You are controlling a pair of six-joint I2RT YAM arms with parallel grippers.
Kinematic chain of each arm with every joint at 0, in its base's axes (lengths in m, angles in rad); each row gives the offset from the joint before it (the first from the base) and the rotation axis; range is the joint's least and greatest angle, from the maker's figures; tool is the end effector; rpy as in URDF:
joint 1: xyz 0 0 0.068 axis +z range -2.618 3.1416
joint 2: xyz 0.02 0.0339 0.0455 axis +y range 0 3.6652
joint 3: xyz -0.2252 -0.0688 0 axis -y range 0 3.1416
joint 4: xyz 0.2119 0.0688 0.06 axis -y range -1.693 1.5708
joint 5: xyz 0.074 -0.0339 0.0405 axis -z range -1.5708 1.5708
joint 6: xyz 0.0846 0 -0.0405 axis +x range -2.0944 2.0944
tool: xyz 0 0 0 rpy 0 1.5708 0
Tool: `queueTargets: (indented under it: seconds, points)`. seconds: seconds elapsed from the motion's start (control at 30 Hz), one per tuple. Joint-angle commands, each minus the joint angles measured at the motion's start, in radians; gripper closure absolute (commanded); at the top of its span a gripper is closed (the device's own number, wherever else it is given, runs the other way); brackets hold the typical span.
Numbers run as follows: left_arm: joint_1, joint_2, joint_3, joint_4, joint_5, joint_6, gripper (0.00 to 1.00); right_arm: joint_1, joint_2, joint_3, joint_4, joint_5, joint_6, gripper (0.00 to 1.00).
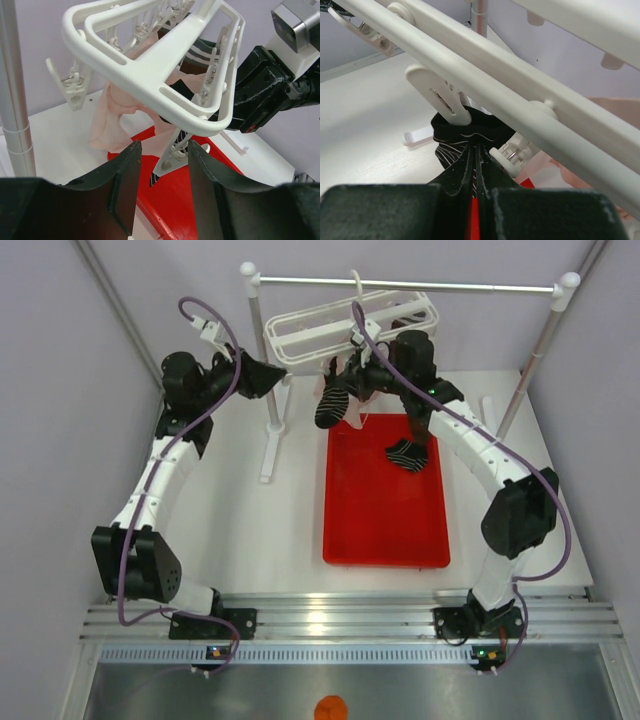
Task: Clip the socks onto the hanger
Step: Clamp the sock onto the hanger.
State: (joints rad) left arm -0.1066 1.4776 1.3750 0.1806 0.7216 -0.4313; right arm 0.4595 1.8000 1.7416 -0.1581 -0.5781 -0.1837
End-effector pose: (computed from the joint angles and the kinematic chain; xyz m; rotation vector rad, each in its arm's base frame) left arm 0.3451 -0.0931 0.3864 0.3551 1.5514 -0.9594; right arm 0.3628 0.2311 0.3492 -0.9542 1.5347 0.7120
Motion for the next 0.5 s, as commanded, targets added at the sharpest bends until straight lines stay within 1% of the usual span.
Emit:
queueTargets:
  seconds: [0.0,0.1,0.13,0.2,0.27,0.3,0.37,0.4,0.47]
  points:
    - [-0.008,0.009,0.018,0.111,0.048,0.005,0.54,-0.018,-0.042,0.013,-0.015,-0.038,-0.014,1.00]
    - [-0.011,0.020,0.016,0.152,0.075,-0.012,0.56,-0.021,-0.042,0.013,-0.023,-0.055,-0.013,1.00]
    - [-0.013,0.030,0.019,0.154,0.076,-0.012,0.58,-0.022,-0.041,0.013,-0.024,-0.061,-0.013,1.00]
    - [-0.019,0.041,0.032,0.161,0.081,-0.011,0.68,-0.025,-0.042,0.015,-0.031,-0.081,-0.011,1.00]
    - [-0.027,0.053,0.041,0.161,0.090,-0.009,0.73,-0.030,-0.039,0.015,-0.031,-0.100,-0.003,1.00]
    - [-0.030,0.055,0.050,0.163,0.093,-0.007,0.81,-0.031,-0.042,0.016,-0.031,-0.100,0.000,1.00]
    - [-0.036,0.061,0.056,0.161,0.095,-0.006,0.88,-0.036,-0.042,0.019,-0.028,-0.103,0.012,0.96]
    - [-0.036,0.061,0.056,0.163,0.095,-0.007,0.93,-0.042,-0.042,0.022,-0.032,-0.104,0.015,0.95]
    - [-0.039,0.059,0.056,0.163,0.096,-0.015,0.99,-0.048,-0.047,0.027,-0.035,-0.101,0.016,0.88]
